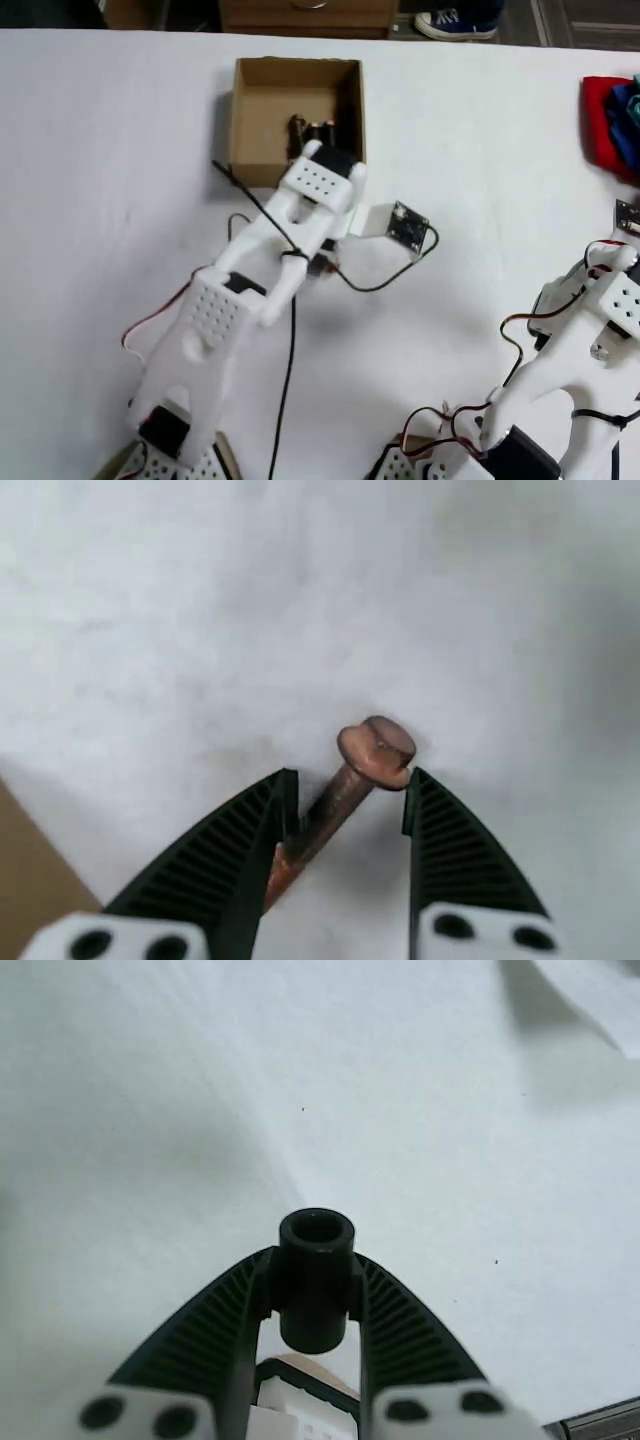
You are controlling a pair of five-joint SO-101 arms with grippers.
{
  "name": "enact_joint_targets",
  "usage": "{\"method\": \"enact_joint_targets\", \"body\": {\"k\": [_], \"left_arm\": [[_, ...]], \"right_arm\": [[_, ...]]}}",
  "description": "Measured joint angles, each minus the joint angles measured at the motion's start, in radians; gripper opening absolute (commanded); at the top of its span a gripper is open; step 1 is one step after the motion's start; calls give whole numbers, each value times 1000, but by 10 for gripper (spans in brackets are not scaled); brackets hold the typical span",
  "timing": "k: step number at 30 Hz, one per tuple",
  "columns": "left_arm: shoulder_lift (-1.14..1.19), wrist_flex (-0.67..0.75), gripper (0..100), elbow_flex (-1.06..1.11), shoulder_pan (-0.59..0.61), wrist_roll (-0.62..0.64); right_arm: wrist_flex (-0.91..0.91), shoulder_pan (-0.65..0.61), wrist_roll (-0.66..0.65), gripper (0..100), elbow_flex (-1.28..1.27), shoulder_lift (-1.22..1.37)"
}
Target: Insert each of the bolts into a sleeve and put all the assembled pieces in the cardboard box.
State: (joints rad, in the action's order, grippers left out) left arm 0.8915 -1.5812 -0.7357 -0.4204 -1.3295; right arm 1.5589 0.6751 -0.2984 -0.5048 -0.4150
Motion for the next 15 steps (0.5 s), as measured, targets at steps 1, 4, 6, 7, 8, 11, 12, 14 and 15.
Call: {"method": "enact_joint_targets", "body": {"k": [1,4,6,7,8,11,12,14,15], "left_arm": [[0,6,195,0,0,0],[8,11,194,0,0,0],[8,11,165,0,0,0],[8,11,127,0,0,0],[8,11,72,0,0,0],[8,6,45,2,-11,-2],[8,8,37,2,-17,-2],[8,9,24,0,-28,-2],[8,9,26,0,-31,0]], "right_arm": [[0,0,0,21,0,0],[0,0,0,21,0,0],[0,0,0,21,0,0],[0,0,0,21,0,0],[0,0,0,21,0,0],[0,0,0,21,0,0],[0,0,0,21,0,0],[0,0,0,21,0,0],[0,0,0,21,0,0]]}}
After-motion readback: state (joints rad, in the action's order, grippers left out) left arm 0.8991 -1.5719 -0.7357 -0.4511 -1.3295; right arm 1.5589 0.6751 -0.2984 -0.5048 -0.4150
